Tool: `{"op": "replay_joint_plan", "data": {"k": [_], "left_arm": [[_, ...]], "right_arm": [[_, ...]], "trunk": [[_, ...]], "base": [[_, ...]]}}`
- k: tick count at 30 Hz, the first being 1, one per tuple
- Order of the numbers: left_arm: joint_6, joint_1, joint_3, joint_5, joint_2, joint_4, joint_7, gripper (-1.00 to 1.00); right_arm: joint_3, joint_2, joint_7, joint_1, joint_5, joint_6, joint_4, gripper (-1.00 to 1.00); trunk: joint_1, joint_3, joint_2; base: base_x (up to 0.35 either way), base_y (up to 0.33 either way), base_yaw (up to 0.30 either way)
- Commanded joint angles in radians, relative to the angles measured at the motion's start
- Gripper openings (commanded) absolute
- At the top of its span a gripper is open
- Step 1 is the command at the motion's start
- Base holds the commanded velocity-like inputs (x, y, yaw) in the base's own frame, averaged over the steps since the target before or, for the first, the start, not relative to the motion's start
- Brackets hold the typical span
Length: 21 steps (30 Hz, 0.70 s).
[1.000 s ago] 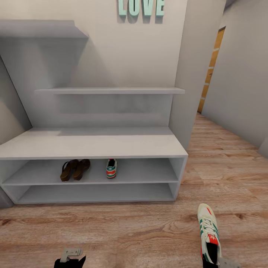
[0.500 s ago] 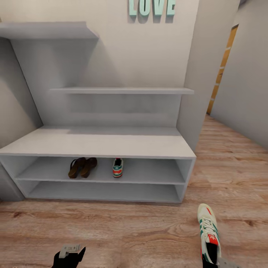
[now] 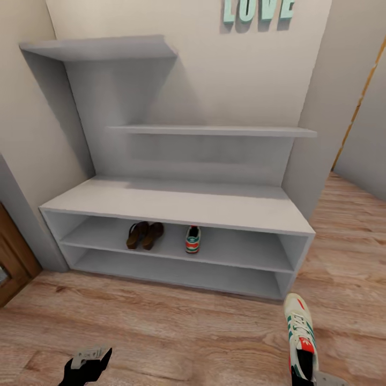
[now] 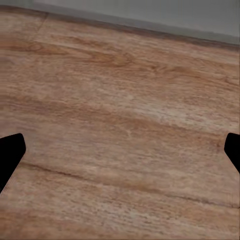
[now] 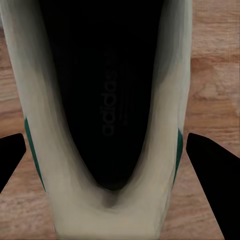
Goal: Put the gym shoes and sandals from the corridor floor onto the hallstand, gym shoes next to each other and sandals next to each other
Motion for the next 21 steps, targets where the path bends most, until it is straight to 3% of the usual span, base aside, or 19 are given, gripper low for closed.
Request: {"op": "replay_joint_plan", "data": {"k": [1, 7, 15, 21], "left_arm": [[-0.006, 0.004, 0.009, 0.01, 0.004, 0.002, -0.028, 1.0], [-0.016, 0.027, 0.018, 0.018, 0.02, -0.004, -0.113, 1.0], [-0.017, 0.029, 0.018, 0.019, 0.021, -0.003, -0.122, 1.0], [-0.017, 0.029, 0.018, 0.019, 0.019, -0.001, -0.122, 1.0]], "right_arm": [[-0.002, 0.0, -0.004, -0.001, 0.005, -0.003, 0.001, -1.0], [-0.002, 0.0, -0.004, -0.001, 0.005, -0.003, 0.011, -1.0], [-0.002, 0.0, -0.005, -0.001, 0.005, -0.003, 0.022, -1.0], [-0.002, -0.001, -0.005, -0.001, 0.005, -0.003, 0.022, -1.0]], "trunk": [[0.0, -0.001, 0.0], [0.0, -0.001, 0.0], [0.0, -0.001, 0.0], [0.0, -0.001, 0.0]], "base": [[-0.001, 0.003, 0.114], [0.0, 0.001, 0.038], [0.0, 0.0, -0.01], [0.0, 0.0, -0.191]]}}
